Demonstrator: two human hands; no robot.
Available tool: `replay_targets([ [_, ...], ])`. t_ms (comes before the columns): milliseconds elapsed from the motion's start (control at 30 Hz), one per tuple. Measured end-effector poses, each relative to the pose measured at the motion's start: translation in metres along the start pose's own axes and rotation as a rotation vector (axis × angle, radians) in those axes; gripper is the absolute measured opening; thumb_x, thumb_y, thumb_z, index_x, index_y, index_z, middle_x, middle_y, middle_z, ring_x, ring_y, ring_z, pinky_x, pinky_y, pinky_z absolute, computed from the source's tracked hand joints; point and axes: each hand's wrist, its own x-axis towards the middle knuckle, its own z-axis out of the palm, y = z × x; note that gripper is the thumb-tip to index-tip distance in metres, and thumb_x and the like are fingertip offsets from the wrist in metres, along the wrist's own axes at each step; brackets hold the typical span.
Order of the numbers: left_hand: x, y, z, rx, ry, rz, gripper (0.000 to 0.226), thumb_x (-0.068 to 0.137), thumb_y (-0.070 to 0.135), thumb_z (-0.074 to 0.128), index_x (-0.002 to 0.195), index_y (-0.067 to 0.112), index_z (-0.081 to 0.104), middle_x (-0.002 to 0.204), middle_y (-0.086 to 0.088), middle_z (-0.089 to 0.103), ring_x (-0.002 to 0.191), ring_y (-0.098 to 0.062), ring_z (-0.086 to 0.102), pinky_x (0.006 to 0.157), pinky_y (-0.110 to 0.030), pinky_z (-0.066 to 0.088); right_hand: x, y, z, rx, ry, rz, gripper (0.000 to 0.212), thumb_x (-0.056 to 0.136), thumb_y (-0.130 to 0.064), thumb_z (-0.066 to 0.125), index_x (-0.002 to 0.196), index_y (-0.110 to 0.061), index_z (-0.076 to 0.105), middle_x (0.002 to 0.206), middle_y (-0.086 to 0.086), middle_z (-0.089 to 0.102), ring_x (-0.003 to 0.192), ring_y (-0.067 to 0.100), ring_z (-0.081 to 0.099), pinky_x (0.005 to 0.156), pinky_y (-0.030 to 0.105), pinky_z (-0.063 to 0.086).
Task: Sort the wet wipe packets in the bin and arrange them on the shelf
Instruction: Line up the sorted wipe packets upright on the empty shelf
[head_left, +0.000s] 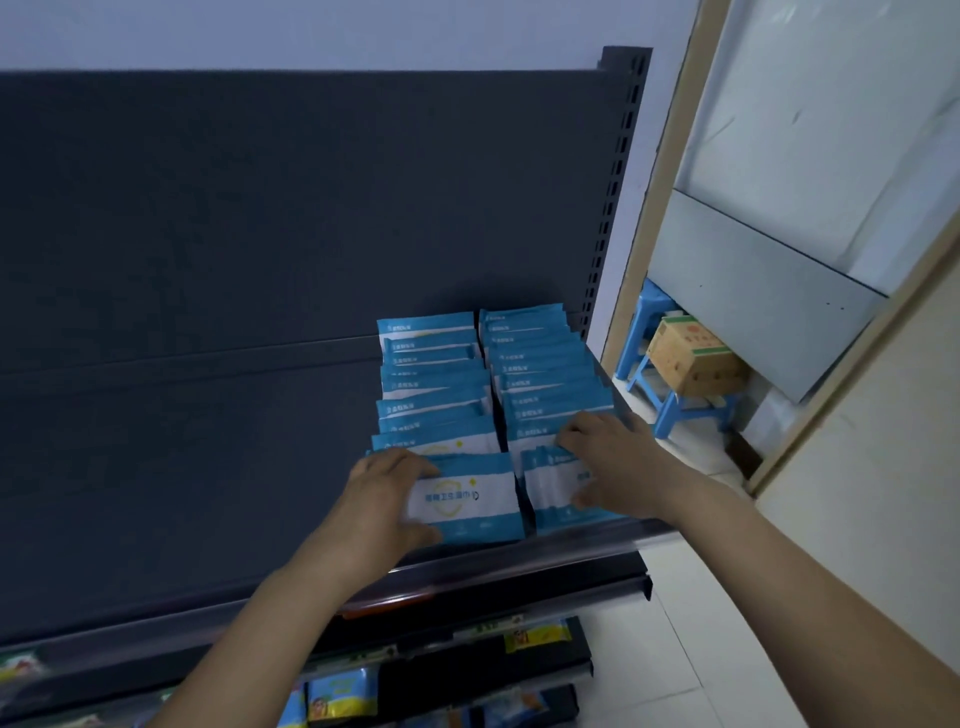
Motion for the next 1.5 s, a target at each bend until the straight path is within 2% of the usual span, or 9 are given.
replay_targets([
  [233,0.006,-0.008,-0.006,-0.1,-0.009,-0.017,0.055,0.064,0.002,0.084,0.113,0.019,0.066,0.105,0.018,0.044,0.105,-0.01,0.047,0.081,0.003,0.028,0.004,-0.002,0.001,0.04,-0.02,0.023,0.072,0.081,-0.037,0.066,0.142,-0.032,0.028,0.135,-0.005,0.038,0.128,0.02,0.032,0.11,0.039,0.018],
  [433,0.007,-0.005,0.003,-0.103,0.074,-0.043,0.057,0.068,0.005,0.082,0.121,0.018,0.063,0.117,0.008,0.039,0.116,-0.012,0.039,0.096,-0.008,0.022,0.012,-0.019,-0.004,-0.049,0.025,0.132,0.062,0.082,-0.029,0.066,0.136,-0.024,0.036,0.128,0.0,0.039,0.126,0.022,0.03,0.11,0.056,0.015],
  [567,0.004,-0.008,0.003,-0.054,0.062,0.026,0.057,0.071,0.01,0.081,0.123,0.023,0.061,0.112,0.015,0.037,0.109,-0.004,0.032,0.087,0.007,0.015,0.011,-0.014,0.0,-0.088,0.191,0.117,0.057,0.084,-0.031,0.062,0.135,-0.026,0.036,0.127,-0.002,0.036,0.123,0.02,0.032,0.112,0.048,0.011],
  [700,0.002,-0.013,-0.008,-0.037,-0.06,0.08,0.055,0.068,0.011,0.083,0.118,0.025,0.063,0.11,0.022,0.039,0.11,-0.003,0.033,0.084,0.008,0.015,0.0,-0.008,0.017,0.196,0.201,0.018,0.076,0.075,-0.031,0.074,0.142,-0.027,0.037,0.133,-0.003,0.041,0.123,0.018,0.034,0.105,0.032,0.023],
  [800,0.003,-0.013,-0.014,-0.039,-0.1,0.097,0.052,0.072,0.009,0.08,0.119,0.023,0.062,0.118,0.018,0.037,0.114,0.0,0.03,0.084,0.01,0.012,-0.009,-0.008,0.031,0.244,0.318,-0.003,0.081,0.059,-0.021,0.085,0.133,-0.023,0.052,0.137,0.002,0.046,0.126,0.027,0.039,0.106,0.049,0.031],
  [900,0.005,-0.012,-0.009,-0.023,0.018,0.121,0.053,0.076,0.017,0.078,0.124,0.026,0.059,0.126,0.02,0.035,0.119,0.001,0.026,0.11,-0.013,0.022,-0.015,-0.01,0.032,0.321,0.411,0.14,0.07,0.067,-0.027,0.082,0.131,-0.03,0.054,0.145,-0.003,0.036,0.133,0.025,0.028,0.11,0.05,0.022],
  [1000,0.004,-0.003,-0.004,-0.024,0.115,0.033,0.058,0.082,0.038,0.07,0.135,0.032,0.046,0.138,0.022,0.025,0.128,0.0,0.016,0.114,-0.037,0.024,-0.015,-0.008,0.034,0.511,0.451,0.325,0.073,0.076,-0.034,0.075,0.14,-0.027,0.04,0.149,0.0,0.028,0.135,0.024,0.022,0.111,0.038,0.02],
  [1133,0.01,0.004,0.003,0.03,-0.065,-0.054,0.077,0.077,0.045,0.072,0.143,0.031,0.035,0.152,0.014,0.008,0.136,-0.009,0.0,0.114,-0.035,0.015,-0.01,-0.011,0.04,0.51,0.321,0.37,0.074,0.076,-0.034,0.075,0.141,-0.023,0.04,0.149,0.004,0.028,0.139,0.025,0.017,0.112,0.039,0.023],
  [1500,0.017,-0.003,-0.005,0.014,-0.181,-0.042,0.093,0.073,0.031,0.08,0.148,0.027,0.023,0.155,0.012,-0.014,0.139,-0.016,-0.005,0.113,-0.024,0.004,-0.002,-0.025,0.03,0.364,0.386,0.357,0.069,0.07,-0.02,0.08,0.132,-0.023,0.053,0.148,0.007,0.032,0.139,0.03,0.023,0.113,0.046,0.024],
])
